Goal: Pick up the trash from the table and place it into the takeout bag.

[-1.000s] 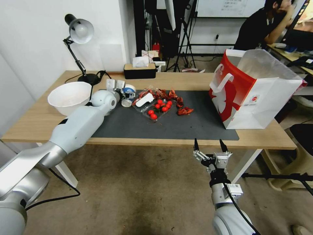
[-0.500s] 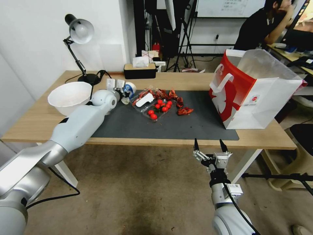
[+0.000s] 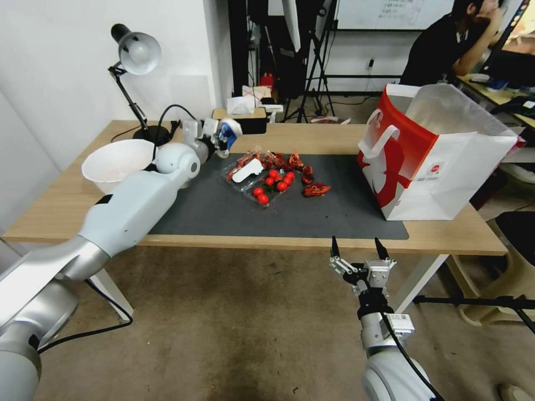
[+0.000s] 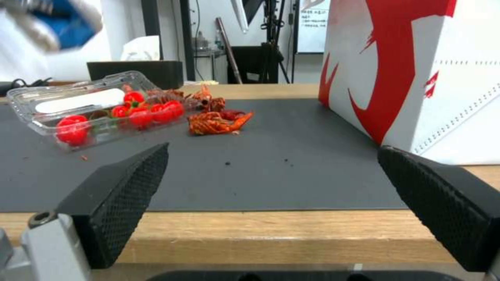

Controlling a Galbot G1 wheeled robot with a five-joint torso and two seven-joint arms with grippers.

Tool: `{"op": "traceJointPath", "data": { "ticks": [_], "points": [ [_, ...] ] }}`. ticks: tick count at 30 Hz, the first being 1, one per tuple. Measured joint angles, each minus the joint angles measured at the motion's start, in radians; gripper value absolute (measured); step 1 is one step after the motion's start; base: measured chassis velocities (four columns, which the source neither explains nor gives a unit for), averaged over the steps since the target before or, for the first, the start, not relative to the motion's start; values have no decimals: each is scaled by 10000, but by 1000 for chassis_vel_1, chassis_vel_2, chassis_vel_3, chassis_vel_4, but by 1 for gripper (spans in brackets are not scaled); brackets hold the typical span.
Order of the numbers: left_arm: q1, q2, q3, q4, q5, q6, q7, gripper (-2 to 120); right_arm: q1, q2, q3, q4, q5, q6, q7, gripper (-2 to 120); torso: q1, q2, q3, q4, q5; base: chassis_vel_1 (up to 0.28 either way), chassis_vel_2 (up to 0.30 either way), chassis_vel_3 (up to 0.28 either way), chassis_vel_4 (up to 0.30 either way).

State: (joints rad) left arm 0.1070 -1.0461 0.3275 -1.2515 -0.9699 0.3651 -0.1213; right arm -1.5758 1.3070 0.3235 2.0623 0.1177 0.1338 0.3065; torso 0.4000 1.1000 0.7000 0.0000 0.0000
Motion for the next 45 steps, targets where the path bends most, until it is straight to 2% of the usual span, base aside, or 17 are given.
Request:
{"op": "traceJointPath", "data": {
  "ticks": [5, 9, 12, 18, 20, 21, 24, 25, 28, 29, 33, 40, 45],
  "points": [
    [-509, -147, 258, -1066, -501, -248, 0, 0, 2, 19, -18, 0, -17, 0, -8, 100, 0, 0, -1, 0, 2, 0, 0, 0, 0],
    [-1023, -478, 636, -1535, -816, -360, -2, 0, -7, 20, -12, 1, -20, 0, -9, 100, 0, 0, 0, 0, 2, 0, 0, 0, 0],
    [-1372, -734, 902, -1688, -976, -387, -6, 0, -13, 18, 10, 6, -21, 1, -10, 100, 0, 0, 0, -1, 3, 0, 0, 0, 0],
    [-2492, -1791, 1801, -1785, -1410, -412, -22, 0, -35, 43, 55, 5, -21, 19, -10, 100, 0, 0, -1, 0, 3, 0, 0, 0, 0],
    [-2782, -2224, 2069, -1658, -1462, -416, -32, 0, -25, 64, 55, -22, -21, 24, -9, 100, 0, 0, -1, -1, 2, 0, 0, 0, 0],
    [-2782, -2224, 2069, -1658, -1462, -416, -32, 0, -25, 64, 55, -22, -21, 24, -9, 100, 0, 0, -1, -1, 2, 0, 0, 0, 0],
    [-3202, -3040, 2446, -1336, -1586, -416, -54, 0, 4, 109, 48, -52, -20, 28, -10, 100, 0, -1, 0, -1, 3, 0, 0, 0, 0],
    [-3202, -3040, 2446, -1336, -1586, -416, -54, 0, 4, 109, 48, -52, -20, 28, -10, 100, 0, -1, 0, -1, 3, 0, 0, 0, 0],
    [-3581, -3817, 2787, -897, -1700, -415, -53, 0, -14, 173, 51, -88, -23, 64, -11, 100, 0, -2, -1, -1, 2, 0, 0, 0, 0],
    [-3581, -3817, 2787, -897, -1700, -415, -53, 0, -14, 173, 51, -88, -23, 64, -11, 100, 0, -2, -1, -1, 2, 0, 0, 0, 0],
    [-3889, -4652, 3153, -241, -1736, -424, -9, 0, -65, 241, 54, -105, -42, 162, -22, 100, 0, -2, 0, -1, 3, 0, 0, 0, 0],
    [-3985, -5446, 3632, 678, -1686, -587, 208, 0, -100, 265, 110, -70, -46, 188, -28, 100, 0, -2, 0, 1, 1, 0, 0, 0, 0],
    [-3950, -5676, 3828, 922, -1553, -738, 299, 0, -99, 303, 119, -57, -46, 199, -29, 100, 0, -2, 0, -1, 1, 0, 0, 0, 0]
  ]
}}
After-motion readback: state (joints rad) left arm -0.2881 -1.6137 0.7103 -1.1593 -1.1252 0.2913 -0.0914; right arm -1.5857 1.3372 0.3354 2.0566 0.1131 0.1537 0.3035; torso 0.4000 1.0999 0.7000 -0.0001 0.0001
